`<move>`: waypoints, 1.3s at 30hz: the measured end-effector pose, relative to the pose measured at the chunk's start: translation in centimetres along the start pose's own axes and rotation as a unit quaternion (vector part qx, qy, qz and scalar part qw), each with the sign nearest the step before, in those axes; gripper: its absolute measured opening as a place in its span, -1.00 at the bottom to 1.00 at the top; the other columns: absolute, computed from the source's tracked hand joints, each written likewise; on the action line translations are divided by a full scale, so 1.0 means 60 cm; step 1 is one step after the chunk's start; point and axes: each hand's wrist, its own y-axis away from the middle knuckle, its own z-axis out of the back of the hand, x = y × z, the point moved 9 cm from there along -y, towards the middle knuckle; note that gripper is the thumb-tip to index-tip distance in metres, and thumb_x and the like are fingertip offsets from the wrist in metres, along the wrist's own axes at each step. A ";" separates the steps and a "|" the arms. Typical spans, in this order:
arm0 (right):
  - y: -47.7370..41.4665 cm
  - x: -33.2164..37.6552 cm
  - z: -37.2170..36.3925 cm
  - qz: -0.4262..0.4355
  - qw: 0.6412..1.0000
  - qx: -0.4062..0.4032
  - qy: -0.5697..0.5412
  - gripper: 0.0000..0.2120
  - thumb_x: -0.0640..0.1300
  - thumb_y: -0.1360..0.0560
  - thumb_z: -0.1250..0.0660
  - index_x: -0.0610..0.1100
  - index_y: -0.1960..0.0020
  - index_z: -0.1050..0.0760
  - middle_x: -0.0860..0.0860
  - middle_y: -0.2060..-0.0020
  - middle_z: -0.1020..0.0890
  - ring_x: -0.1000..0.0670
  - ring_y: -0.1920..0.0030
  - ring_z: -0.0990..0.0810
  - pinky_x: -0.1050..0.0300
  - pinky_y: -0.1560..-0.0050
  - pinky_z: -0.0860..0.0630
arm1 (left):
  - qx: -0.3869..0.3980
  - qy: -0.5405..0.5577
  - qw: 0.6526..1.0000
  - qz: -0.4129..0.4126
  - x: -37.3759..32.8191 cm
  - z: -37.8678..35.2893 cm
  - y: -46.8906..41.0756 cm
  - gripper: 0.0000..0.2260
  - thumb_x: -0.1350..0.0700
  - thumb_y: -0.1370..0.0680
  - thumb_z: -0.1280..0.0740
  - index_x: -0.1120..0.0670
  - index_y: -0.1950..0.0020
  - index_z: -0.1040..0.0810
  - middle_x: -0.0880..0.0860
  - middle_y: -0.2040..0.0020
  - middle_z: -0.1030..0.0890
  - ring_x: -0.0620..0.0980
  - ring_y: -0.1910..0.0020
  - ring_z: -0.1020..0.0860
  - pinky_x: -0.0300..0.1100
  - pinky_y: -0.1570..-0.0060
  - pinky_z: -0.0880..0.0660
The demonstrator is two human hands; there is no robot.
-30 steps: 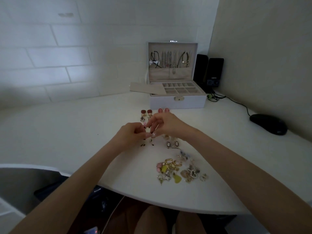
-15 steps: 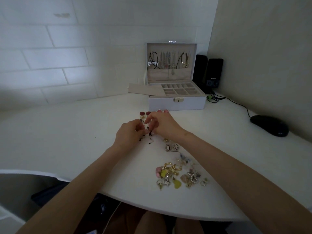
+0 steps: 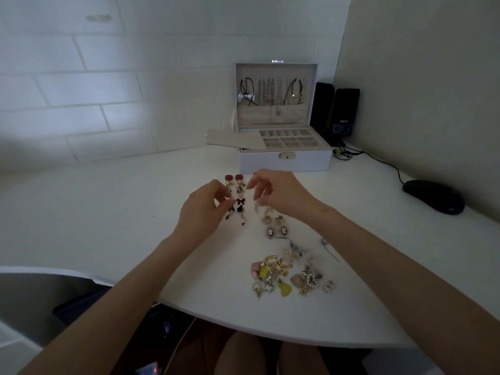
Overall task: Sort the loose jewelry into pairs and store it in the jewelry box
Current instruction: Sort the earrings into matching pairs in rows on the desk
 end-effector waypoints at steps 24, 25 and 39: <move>0.161 -0.122 0.075 -0.046 0.985 0.056 0.159 -0.82 -0.17 -0.37 -0.48 0.08 0.12 -0.59 0.13 0.13 -0.49 0.16 0.24 -0.41 0.23 0.15 -0.36 | 0.260 -0.137 0.922 -0.254 -0.202 -0.132 0.097 -0.75 -0.13 -0.45 -0.36 -0.04 -0.04 -0.53 -0.14 0.09 -0.44 -0.15 0.07 -0.34 -0.34 0.19 -0.27; 0.161 -0.124 0.077 -0.045 0.986 0.050 0.154 -0.84 -0.15 -0.37 -0.48 0.09 0.17 -0.57 0.13 0.15 -0.49 0.17 0.25 -0.41 0.24 0.18 -0.34 | 0.267 -0.136 0.920 -0.251 -0.202 -0.132 0.097 -0.74 -0.13 -0.45 -0.37 -0.04 -0.04 -0.52 -0.15 0.09 -0.44 -0.16 0.08 -0.33 -0.37 0.20 -0.26; 0.185 -0.115 0.117 -0.057 0.997 -0.053 -0.001 -0.91 -0.15 -0.43 -0.43 -0.14 0.18 -0.54 0.15 0.37 -0.53 0.17 0.43 -0.43 0.29 0.38 -0.44 | 0.312 -0.111 0.922 -0.202 -0.208 -0.141 0.096 -0.90 0.05 -0.59 -0.22 0.03 0.09 -0.38 -0.13 0.16 -0.37 -0.10 0.14 -0.34 -0.31 0.21 -0.24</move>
